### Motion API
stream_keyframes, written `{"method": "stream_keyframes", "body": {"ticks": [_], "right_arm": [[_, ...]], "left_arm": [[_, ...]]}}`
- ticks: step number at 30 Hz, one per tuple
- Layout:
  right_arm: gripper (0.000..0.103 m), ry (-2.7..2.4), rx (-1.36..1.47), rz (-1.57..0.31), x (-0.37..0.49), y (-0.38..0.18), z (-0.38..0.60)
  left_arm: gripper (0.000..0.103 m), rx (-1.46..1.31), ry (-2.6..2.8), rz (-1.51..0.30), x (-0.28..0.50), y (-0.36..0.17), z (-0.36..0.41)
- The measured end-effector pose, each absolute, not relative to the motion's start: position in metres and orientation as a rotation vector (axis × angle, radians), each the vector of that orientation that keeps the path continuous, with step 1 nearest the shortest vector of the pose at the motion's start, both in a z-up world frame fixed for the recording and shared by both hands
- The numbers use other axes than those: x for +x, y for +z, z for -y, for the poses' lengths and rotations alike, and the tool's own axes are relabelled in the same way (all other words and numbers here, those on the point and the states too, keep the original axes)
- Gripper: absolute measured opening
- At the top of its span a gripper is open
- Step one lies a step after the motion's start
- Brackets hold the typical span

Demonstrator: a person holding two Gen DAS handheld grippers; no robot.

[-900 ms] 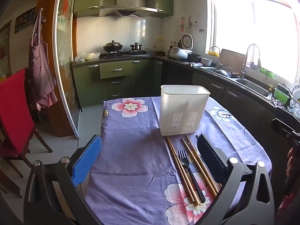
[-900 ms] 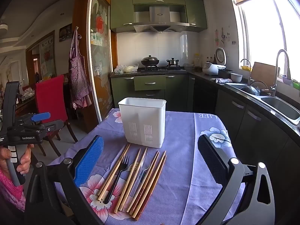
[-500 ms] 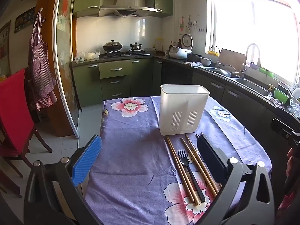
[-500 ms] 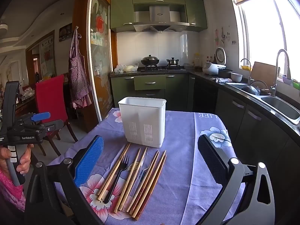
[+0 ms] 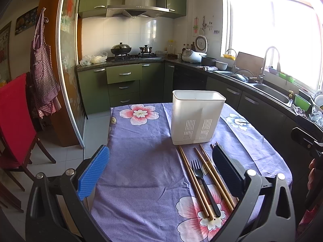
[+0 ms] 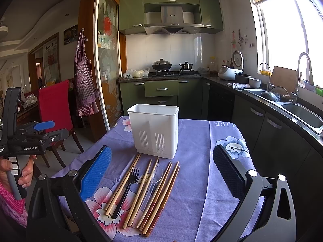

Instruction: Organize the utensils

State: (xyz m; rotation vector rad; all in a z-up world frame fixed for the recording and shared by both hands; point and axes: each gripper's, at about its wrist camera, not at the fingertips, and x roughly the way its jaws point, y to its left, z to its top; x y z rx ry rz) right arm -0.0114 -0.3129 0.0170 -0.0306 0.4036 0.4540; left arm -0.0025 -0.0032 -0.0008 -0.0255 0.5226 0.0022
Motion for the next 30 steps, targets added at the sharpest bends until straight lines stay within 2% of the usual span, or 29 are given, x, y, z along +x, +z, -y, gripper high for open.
{"method": "stream_keyframes", "body": {"ticks": [30], "right_arm": [[0.099,0.456,-0.03,-0.404,-0.0116,0.0151,0.3116]], "left_arm": [[0.097,-0.028,0.003,-0.527,-0.0015,-0.0067,0.0033]]}}
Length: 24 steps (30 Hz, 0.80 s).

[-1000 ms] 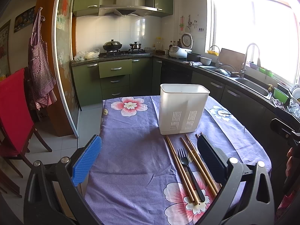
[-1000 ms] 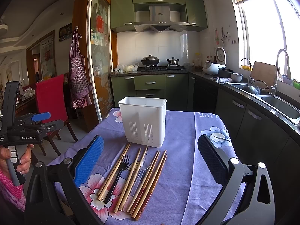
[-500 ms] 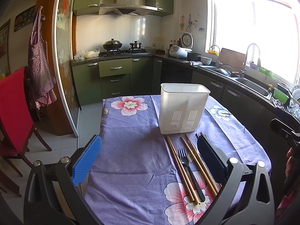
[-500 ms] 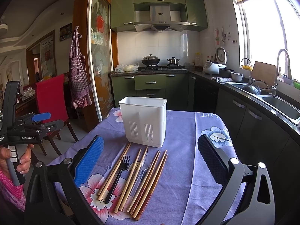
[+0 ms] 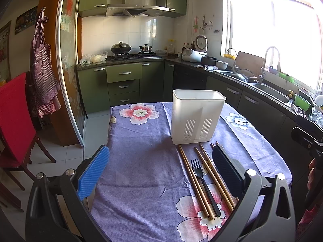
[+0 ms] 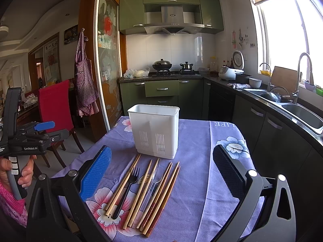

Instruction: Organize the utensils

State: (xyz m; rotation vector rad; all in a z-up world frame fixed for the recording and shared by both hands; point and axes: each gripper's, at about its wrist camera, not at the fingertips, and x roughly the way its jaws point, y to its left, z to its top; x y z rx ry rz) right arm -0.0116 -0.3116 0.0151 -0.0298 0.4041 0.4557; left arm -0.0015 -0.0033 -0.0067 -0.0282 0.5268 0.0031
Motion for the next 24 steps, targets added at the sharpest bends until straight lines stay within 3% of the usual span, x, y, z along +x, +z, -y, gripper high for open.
{"method": "stream_keyframes", "body": {"ticks": [24], "right_arm": [[0.099,0.455,-0.029,-0.408,-0.0107,0.0148,0.3101]], "left_arm": [[0.097,-0.029,0.002,-0.533,0.001,-0.0151,-0.0003]]}}
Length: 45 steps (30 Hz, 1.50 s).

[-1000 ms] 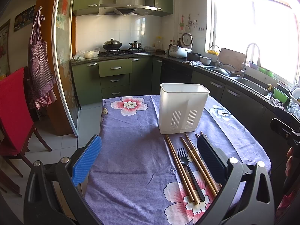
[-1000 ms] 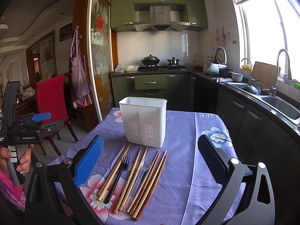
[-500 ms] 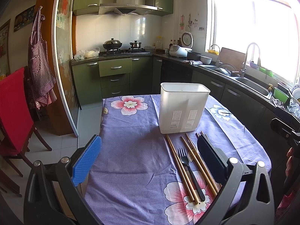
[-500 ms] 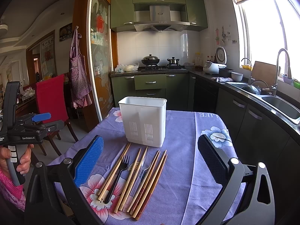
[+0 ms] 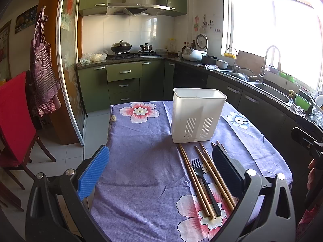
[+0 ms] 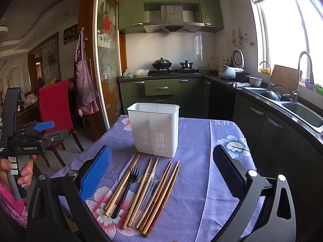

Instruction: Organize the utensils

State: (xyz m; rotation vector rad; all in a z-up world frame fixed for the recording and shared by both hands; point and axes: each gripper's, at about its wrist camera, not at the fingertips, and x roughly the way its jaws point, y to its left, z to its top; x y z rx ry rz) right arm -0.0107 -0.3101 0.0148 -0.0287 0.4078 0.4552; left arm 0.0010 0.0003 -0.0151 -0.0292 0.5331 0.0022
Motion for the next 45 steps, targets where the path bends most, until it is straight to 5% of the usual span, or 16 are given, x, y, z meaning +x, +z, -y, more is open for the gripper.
{"method": "stream_keyframes", "body": {"ticks": [13,23,36,45], "right_arm": [[0.099,0.436,-0.025,-0.428,-0.004,0.01,0.313],[0.099,0.326,-0.009,-0.566,0.037,-0.006,0.328],[0.099,0.329,0.042,-0.614,0.058,-0.023,0.344],[0.099,0.349,0.062,-0.61,0.055,-0.024,0.351]], "left_arm": [[0.097,-0.019,0.002,-0.582,0.011,-0.023,0.004],[0.096,-0.049,-0.038,-0.877,0.07,-0.055,0.023],[0.032,-0.119,-0.173,-1.274,0.115,-0.112,0.087],[0.016,-0.124,-0.129,-1.352,0.132,-0.131,0.098]]}}
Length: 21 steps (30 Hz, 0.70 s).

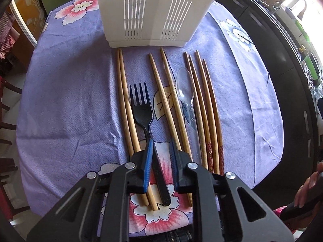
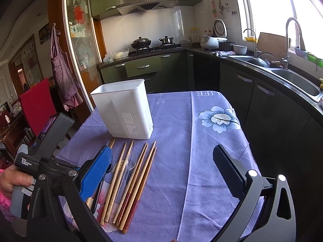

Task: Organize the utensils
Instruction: 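Lower the left gripper onto the black fork and close on it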

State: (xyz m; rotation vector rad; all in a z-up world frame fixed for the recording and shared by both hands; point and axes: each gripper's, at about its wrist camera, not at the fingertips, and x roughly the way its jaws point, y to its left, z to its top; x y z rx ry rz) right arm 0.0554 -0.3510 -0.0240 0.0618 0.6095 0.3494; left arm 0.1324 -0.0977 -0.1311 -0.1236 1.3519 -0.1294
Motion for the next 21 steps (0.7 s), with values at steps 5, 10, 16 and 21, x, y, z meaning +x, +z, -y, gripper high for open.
{"method": "stream_keyframes", "body": {"ticks": [5,10,16,21], "right_arm": [[0.099,0.353,0.071,-0.6,0.053,-0.022,0.356],[0.099,0.356,0.077,-0.599,0.053,-0.022,0.357],[0.099,0.352,0.051,-0.602,0.053,-0.021,0.352],[0.099,0.347,0.013,-0.621,0.056,-0.02,0.34]], "left_arm": [[0.015,-0.123,-0.095,-1.383,0.139,-0.141,0.097],[0.015,-0.12,-0.062,-1.391,0.146,-0.147,0.098],[0.015,-0.098,-0.053,-1.396,0.151,-0.155,0.105],[0.009,-0.112,-0.079,-1.381,0.153,-0.156,0.107]]}}
